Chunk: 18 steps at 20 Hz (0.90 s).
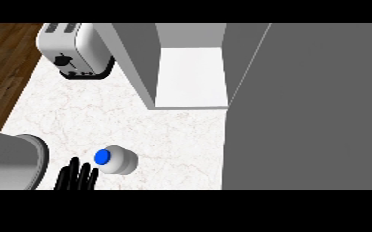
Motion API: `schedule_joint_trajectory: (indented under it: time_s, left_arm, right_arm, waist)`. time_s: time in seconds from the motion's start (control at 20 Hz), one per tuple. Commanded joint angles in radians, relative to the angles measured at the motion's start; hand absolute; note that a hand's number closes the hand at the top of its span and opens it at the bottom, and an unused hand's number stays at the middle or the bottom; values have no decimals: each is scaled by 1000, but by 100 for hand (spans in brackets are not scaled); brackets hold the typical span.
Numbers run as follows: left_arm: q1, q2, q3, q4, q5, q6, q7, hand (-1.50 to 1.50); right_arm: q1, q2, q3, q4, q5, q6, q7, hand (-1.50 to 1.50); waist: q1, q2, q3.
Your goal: Pick up the bottled water, place it into the cabinet and close the cabinet
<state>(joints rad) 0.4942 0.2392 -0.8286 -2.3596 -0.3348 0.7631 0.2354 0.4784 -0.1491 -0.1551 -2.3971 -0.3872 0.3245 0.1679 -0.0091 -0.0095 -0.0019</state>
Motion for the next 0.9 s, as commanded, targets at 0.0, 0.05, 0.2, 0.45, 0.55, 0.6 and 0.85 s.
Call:
schedule_joint_trajectory:
  time_s: [0.0,0.05,0.2,0.45,0.55,0.6,0.85]
  left_arm:
    - [11,40,62,-2,84,-2,-46,-150]
    - [21,57,90,-4,135,-7,-77,-150]
    - [11,77,157,94,213,-38,-148,-150]
    - [-84,51,282,231,341,-107,-205,-150]
    - [-83,70,325,228,372,-134,-236,-150]
    - [-62,84,340,225,428,-169,-248,-150]
    - [-26,67,405,353,475,-201,-365,-150]
  right_arm:
    - [51,-2,-34,-208,-196,-35,100,-150]
    - [72,0,-26,-205,-189,-23,97,-150]
    - [92,4,-43,-170,-190,10,43,-150]
    - [85,-23,-52,-158,-216,30,45,-150]
    - [74,-40,-76,-179,-239,18,62,-150]
    - [103,-9,-54,-157,-210,43,17,-150]
    - [196,-2,-56,-186,-224,91,-23,-150]
  waist:
    - [-3,3,-1]
    - [-4,2,-2]
    - [-10,2,-3]
    - [-12,7,-1]
    - [-7,7,-1]
    - [-7,5,-1]
    - [-9,2,0]
